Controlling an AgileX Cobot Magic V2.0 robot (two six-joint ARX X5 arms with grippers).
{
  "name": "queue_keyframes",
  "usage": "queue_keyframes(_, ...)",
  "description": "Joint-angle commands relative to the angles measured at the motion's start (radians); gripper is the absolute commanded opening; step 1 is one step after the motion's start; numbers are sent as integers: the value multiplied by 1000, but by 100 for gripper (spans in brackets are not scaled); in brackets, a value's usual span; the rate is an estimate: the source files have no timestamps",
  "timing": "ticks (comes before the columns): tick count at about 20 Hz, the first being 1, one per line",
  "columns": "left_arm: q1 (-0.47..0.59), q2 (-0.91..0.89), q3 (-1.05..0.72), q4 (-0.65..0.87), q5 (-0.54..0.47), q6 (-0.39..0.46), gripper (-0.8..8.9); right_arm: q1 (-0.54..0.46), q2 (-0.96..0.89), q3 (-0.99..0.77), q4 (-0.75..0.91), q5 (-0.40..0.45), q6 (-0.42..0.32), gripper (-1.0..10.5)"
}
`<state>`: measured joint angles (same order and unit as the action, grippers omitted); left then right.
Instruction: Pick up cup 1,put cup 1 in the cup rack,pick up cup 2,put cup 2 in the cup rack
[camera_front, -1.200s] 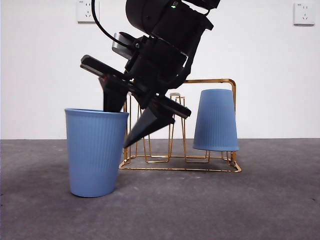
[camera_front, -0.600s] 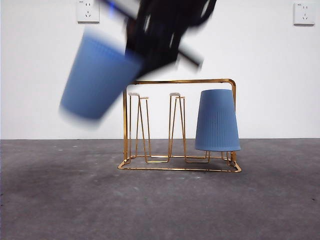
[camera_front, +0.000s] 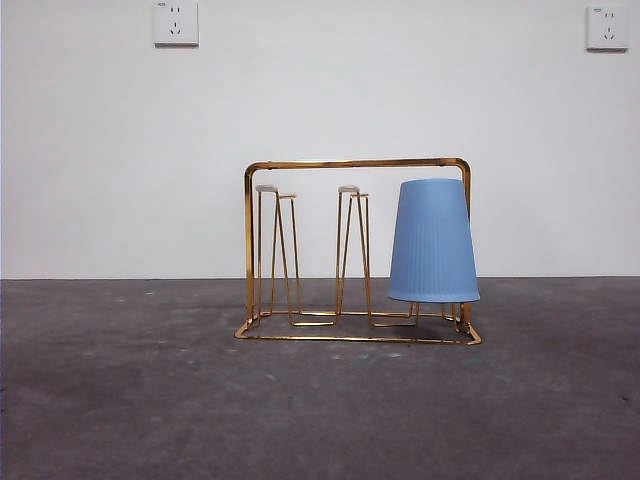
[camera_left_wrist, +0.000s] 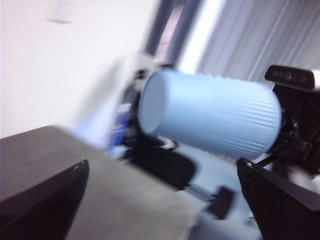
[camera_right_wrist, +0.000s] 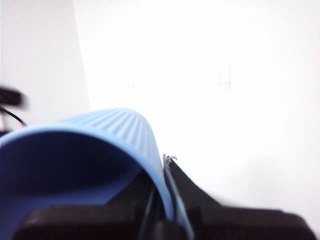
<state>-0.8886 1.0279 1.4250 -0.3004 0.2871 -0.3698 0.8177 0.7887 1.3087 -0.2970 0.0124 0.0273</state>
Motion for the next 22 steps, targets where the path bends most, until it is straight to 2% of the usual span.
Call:
queue_keyframes(1, 0, 63, -8, 177, 116, -116, 501, 1, -28, -4, 21, 5, -87, -16)
queue_keyframes(7, -1, 211, -8, 546, 275, -319, 502, 1, -94, -4, 60, 6, -144, -16)
queue_keyframes(12, -8, 304, -8, 744, 323, -451, 502, 1, -96, -4, 90, 7, -162, -16)
queue_keyframes(18, -34, 350, -8, 859, 306, -476, 502, 1, -69, -4, 94, 7, -162, -16)
queue_keyframes(22, -46, 353, -8, 878, 277, -476, 499, 1, -40, -4, 95, 7, -162, -15)
